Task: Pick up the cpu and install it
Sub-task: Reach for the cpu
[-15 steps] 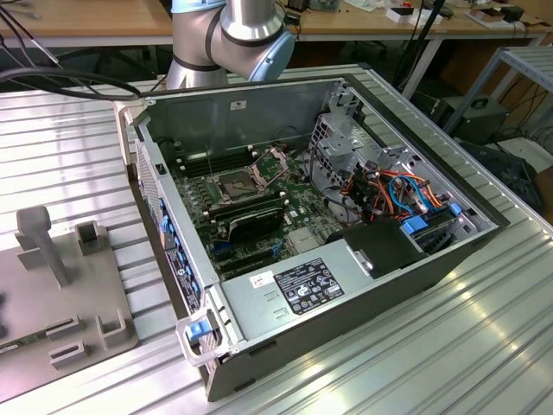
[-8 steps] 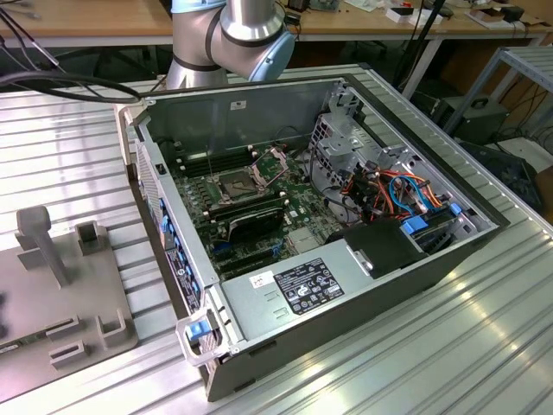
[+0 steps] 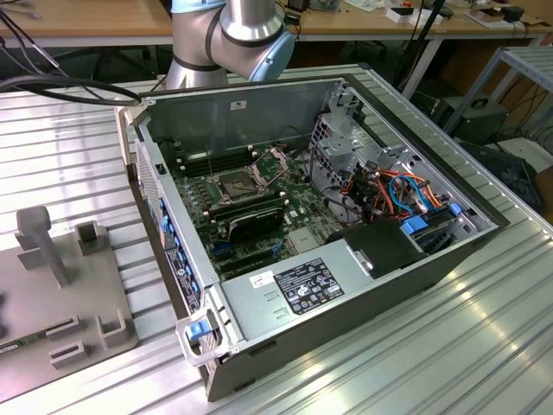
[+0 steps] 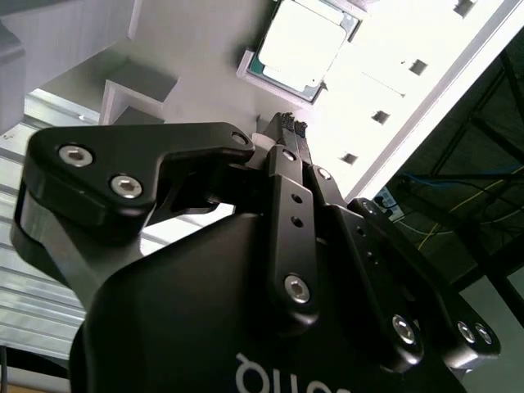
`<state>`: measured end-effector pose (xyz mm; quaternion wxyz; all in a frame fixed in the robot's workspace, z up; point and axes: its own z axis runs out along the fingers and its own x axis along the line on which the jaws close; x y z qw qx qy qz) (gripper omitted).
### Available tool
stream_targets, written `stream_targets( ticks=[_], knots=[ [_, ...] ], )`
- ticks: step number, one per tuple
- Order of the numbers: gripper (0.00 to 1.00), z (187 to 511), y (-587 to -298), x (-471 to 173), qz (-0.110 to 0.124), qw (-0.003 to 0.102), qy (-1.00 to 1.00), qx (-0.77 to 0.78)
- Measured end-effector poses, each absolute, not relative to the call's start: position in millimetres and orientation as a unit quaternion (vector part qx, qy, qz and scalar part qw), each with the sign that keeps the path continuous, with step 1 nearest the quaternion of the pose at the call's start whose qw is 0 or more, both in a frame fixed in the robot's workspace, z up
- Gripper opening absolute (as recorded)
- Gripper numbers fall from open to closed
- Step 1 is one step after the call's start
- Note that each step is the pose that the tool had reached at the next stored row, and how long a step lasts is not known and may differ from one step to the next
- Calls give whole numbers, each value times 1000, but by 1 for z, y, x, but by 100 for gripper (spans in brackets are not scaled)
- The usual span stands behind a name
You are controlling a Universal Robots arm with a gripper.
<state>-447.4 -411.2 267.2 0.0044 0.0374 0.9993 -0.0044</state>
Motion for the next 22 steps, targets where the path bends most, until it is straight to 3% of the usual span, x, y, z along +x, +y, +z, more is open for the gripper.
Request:
stream_targets(
  ticks=[22],
  knots=[
    [11,253,-411,-448,-5,4,999,37]
  ],
)
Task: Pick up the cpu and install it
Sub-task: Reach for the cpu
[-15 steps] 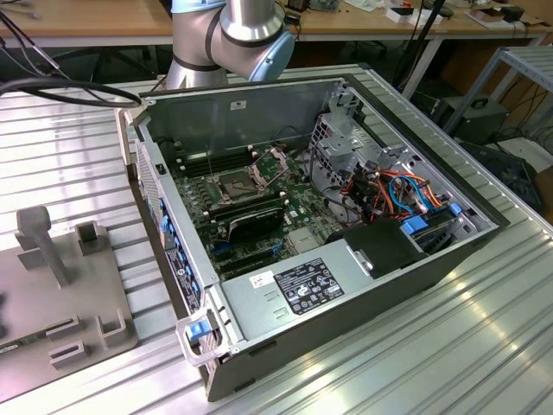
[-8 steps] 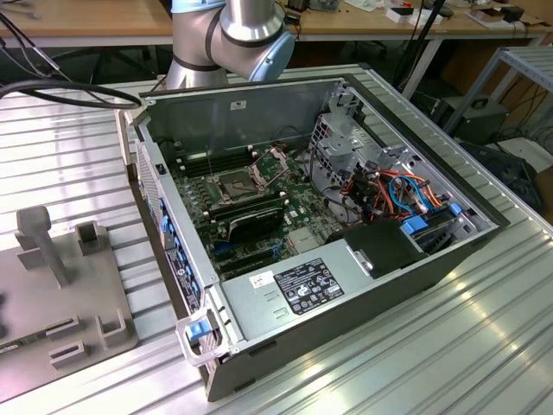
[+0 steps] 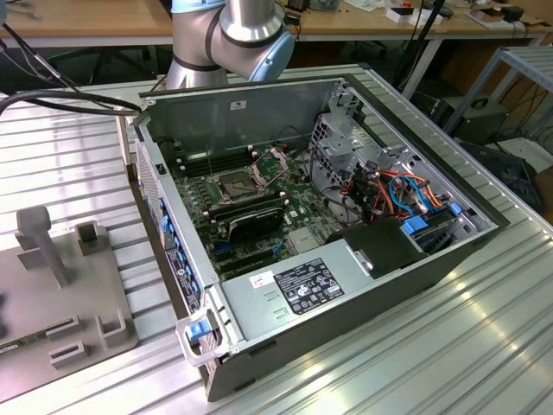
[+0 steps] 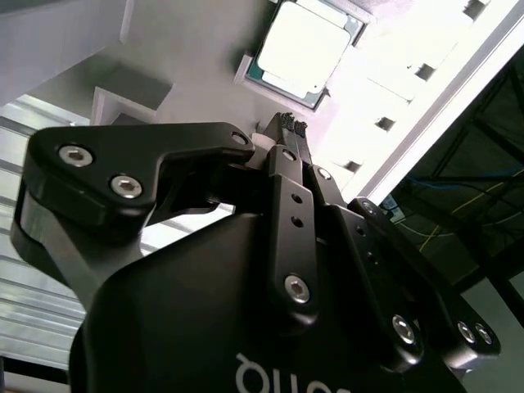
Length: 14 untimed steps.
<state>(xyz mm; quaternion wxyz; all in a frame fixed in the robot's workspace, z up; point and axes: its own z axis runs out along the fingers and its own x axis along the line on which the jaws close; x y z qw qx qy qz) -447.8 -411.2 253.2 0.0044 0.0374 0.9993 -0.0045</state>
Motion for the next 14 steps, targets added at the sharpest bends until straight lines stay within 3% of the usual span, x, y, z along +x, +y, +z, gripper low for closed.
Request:
stream_targets(
  ticks=[14],
  knots=[
    [11,243,-411,-448,-5,4,999,37]
  ],
)
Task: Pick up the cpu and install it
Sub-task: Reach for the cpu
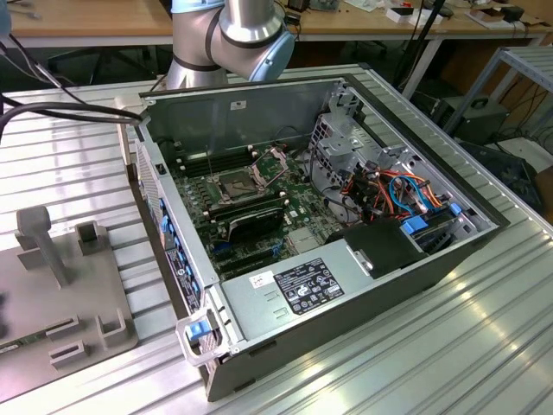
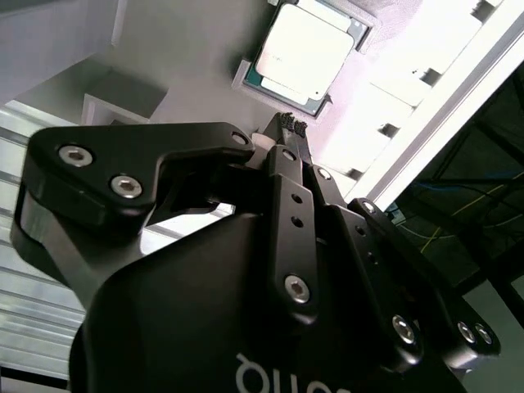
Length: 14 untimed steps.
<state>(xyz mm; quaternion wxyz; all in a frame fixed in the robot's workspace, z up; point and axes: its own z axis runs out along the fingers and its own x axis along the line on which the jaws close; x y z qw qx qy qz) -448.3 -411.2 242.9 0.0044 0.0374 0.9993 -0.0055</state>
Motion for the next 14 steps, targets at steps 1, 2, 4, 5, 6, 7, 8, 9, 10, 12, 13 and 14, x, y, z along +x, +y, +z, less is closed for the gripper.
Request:
stream_targets(
  ticks=[1,2,4,5,6,7,8,9,10,12,13,14],
  knots=[
    [11,243,-411,-448,-5,4,999,37],
    [11,242,-411,-449,-6,4,999,37],
    [11,241,-411,-449,-6,4,999,37],
    [11,241,-411,-449,-6,4,999,37],
    [11,241,-411,-449,-6,4,999,37],
    [11,241,-411,-449,-6,4,999,37],
    [11,240,-411,-449,-6,4,999,37],
    [11,240,-411,-449,-6,4,999,37],
    [11,240,-411,-449,-6,4,999,37],
    [11,240,-411,-449,-6,4,999,37],
    [11,240,-411,-449,-6,4,999,37],
    [11,240,-411,-449,-6,4,999,37]
  ],
)
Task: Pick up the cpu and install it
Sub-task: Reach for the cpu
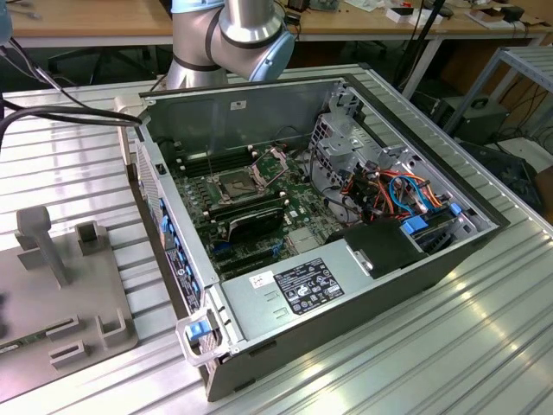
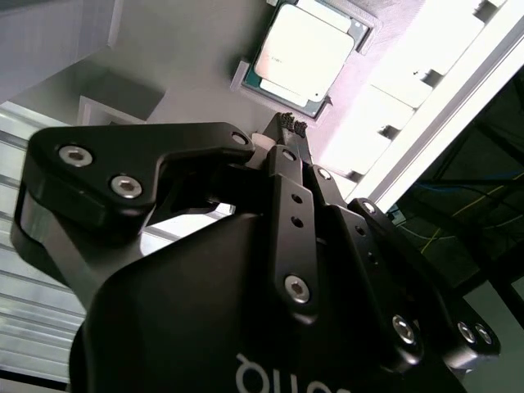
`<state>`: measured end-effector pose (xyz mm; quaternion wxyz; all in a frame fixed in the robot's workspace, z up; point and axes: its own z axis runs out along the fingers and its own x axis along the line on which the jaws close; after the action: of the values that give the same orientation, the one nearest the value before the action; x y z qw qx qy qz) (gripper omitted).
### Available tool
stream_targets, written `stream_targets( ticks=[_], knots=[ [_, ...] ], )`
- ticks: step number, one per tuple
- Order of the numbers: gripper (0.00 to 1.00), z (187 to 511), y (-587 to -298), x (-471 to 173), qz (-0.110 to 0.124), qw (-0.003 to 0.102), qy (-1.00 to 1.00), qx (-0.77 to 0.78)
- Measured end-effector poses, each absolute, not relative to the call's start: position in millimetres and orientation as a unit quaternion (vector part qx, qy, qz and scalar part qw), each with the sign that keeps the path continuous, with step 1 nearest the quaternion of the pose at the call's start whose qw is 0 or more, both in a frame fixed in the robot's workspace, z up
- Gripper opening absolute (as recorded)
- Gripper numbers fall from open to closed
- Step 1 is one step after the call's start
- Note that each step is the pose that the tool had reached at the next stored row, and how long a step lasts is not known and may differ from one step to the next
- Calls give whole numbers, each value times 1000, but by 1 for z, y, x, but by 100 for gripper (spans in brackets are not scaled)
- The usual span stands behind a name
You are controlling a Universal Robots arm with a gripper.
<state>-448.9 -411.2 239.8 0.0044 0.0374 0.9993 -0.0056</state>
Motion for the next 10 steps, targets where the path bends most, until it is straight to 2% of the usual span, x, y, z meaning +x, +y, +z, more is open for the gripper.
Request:
stream_targets(
  ticks=[10],
  knots=[
    [11,240,-419,-449,-6,4,999,37]
  ],
)
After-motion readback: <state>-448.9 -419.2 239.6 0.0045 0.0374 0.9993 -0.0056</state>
